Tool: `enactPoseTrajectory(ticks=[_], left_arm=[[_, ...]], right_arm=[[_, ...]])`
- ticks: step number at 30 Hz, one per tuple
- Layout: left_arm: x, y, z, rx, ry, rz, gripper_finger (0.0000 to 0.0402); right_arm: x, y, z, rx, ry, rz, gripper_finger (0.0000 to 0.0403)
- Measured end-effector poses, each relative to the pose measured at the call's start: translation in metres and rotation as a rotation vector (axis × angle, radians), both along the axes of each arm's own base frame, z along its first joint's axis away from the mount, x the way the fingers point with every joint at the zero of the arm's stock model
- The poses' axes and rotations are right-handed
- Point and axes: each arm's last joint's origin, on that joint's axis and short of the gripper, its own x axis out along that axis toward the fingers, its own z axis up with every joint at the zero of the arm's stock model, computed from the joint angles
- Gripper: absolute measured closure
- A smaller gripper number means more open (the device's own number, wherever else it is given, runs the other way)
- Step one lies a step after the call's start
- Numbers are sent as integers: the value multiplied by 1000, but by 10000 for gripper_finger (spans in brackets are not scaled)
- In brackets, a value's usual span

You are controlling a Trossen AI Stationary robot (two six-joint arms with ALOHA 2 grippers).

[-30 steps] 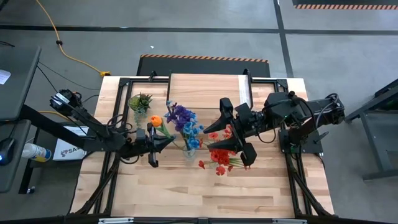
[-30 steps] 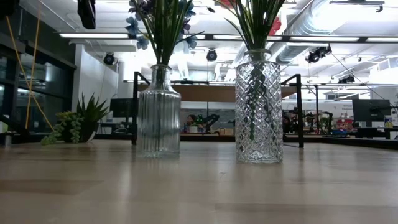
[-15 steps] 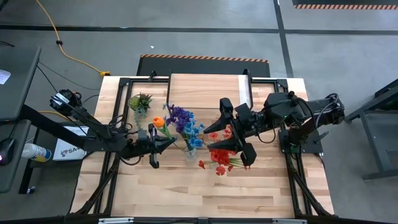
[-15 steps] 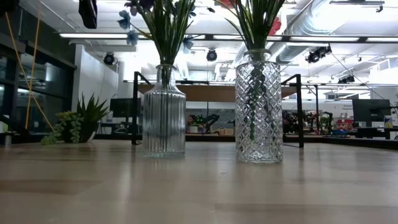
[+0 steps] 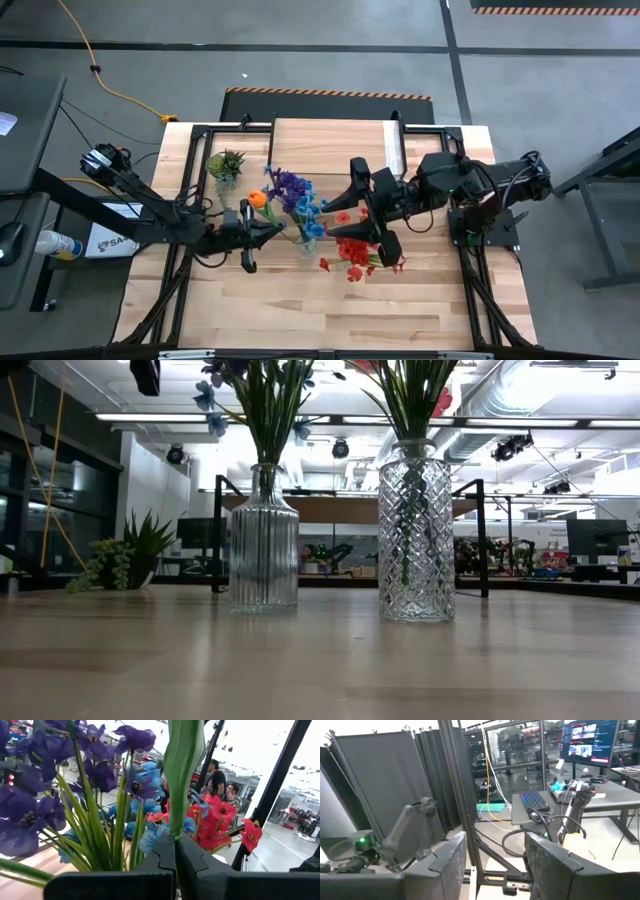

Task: Pick and place flowers into a vace then onto a shelf
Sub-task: Put the orange tulip into the left transparent vase

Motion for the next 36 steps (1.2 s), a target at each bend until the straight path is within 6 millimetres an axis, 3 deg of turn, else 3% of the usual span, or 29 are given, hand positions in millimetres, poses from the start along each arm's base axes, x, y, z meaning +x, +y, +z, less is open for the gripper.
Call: enactPoseTrajectory(ticks=[7, 17, 27, 36], left_arm=[[2, -1, -2, -12, 6, -9, 372], [21, 2, -10, -33, -16, -55, 372], [34, -6, 4, 25, 32, -70, 372], [36, -8, 4, 17, 64, -80, 372]], right_arm=[[0, 0, 2, -18, -23, -2, 210], [0, 0, 3, -25, -38, -2, 210], [0, 0, 2, -27, -33, 1, 210], [0, 0, 2, -27, -34, 2, 210]])
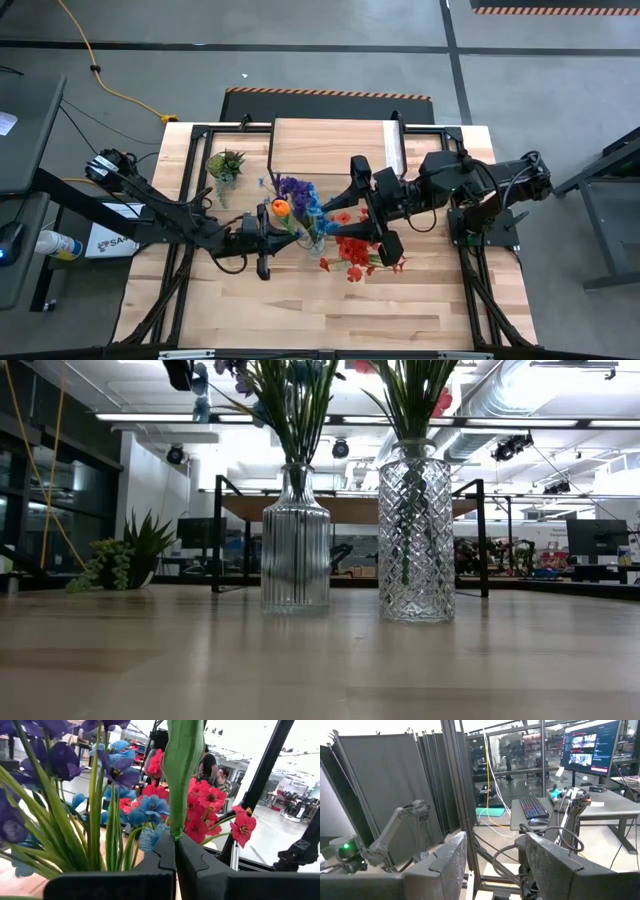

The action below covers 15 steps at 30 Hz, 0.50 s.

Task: Pick and place flowers into a vace then onto a shelf
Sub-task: Put the orange tulip into the left transparent vase

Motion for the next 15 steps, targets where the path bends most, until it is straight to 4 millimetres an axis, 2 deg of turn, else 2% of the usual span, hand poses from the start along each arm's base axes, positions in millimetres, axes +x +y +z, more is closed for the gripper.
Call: enactPoseTrajectory(ticks=[15], left_arm=[[5, -3, -9, -29, 33, -24, 372]], right_arm=[[0, 0, 0, 0, 0, 1, 210]])
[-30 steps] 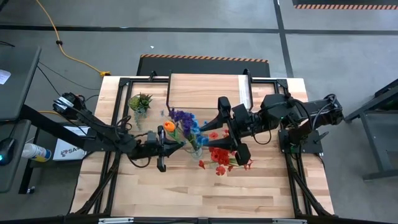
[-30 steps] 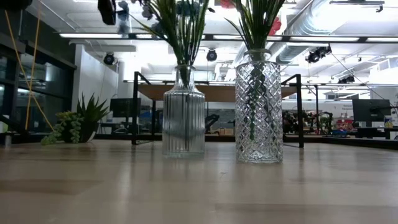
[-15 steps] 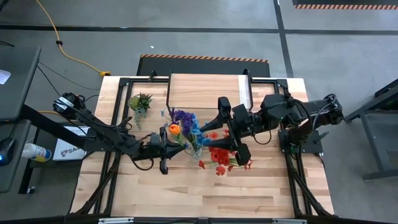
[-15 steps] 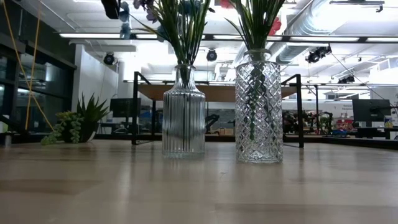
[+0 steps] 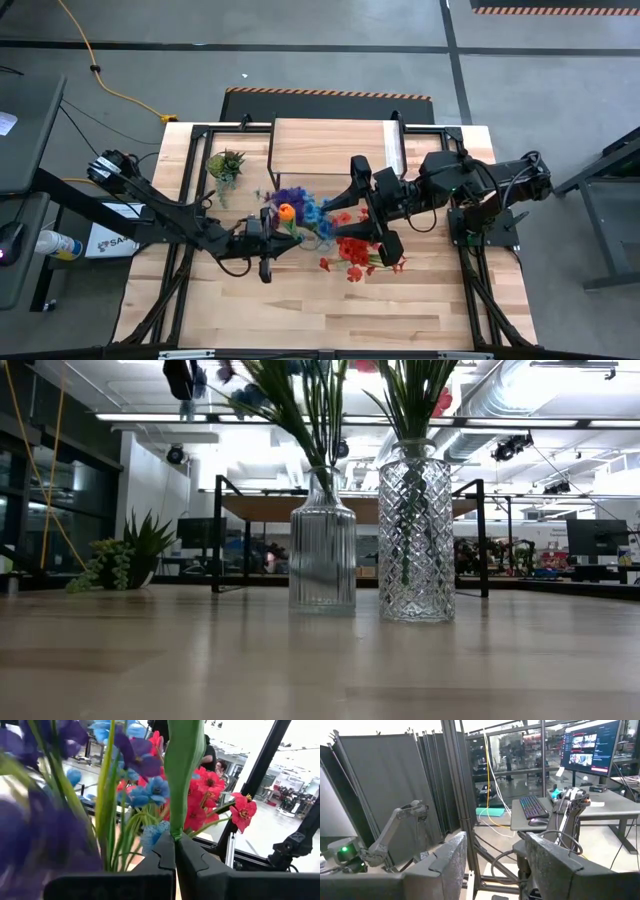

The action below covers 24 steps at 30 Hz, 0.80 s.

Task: Pick and place flowers into a vace then onto a shelf
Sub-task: Put the orange tulip into the left transparent vase

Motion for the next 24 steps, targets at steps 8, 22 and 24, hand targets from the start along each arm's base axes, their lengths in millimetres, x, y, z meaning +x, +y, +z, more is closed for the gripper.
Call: enactPoseTrajectory(ticks=[8, 22, 24], left_arm=[[1, -1, 7, 21, -24, 8, 372], [3, -2, 13, 34, -33, -1, 372], [3, -2, 12, 27, -32, -4, 372]], right_arm=[[0, 0, 0, 0, 0, 0, 210], [0, 0, 0, 0, 0, 7, 210], [0, 0, 0, 0, 0, 7, 210]])
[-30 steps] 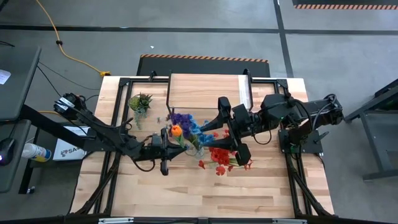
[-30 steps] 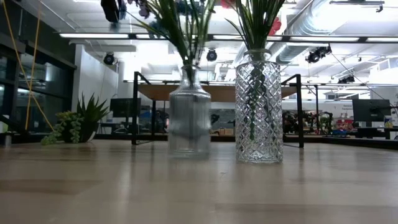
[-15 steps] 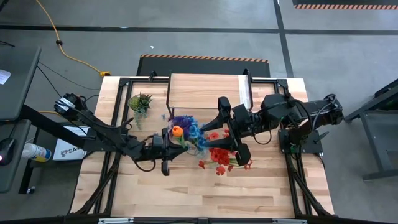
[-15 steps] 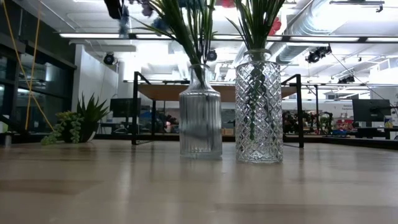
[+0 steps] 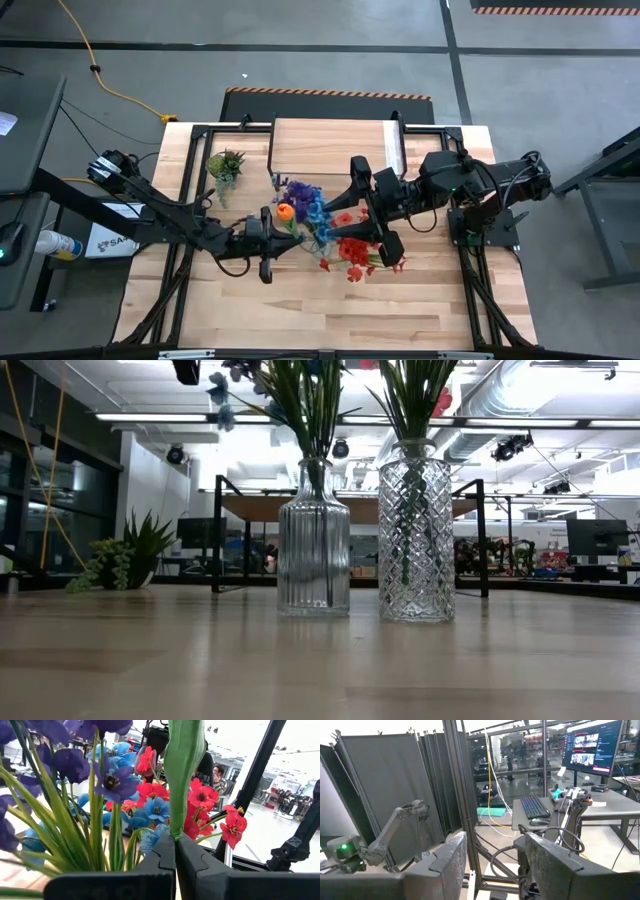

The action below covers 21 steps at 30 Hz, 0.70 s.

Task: Pick and place flowers into a vace then onto a shelf
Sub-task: Put the orange tulip into the left transparent vase

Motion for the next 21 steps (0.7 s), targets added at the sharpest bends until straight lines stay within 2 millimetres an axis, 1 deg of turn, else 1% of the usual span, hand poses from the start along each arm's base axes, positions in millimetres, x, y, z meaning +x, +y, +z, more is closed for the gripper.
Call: enactPoseTrajectory(ticks=[21], left_arm=[[-1, 0, 5, 2, -39, -8, 372]], right_arm=[[0, 0, 0, 3, 1, 1, 210]])
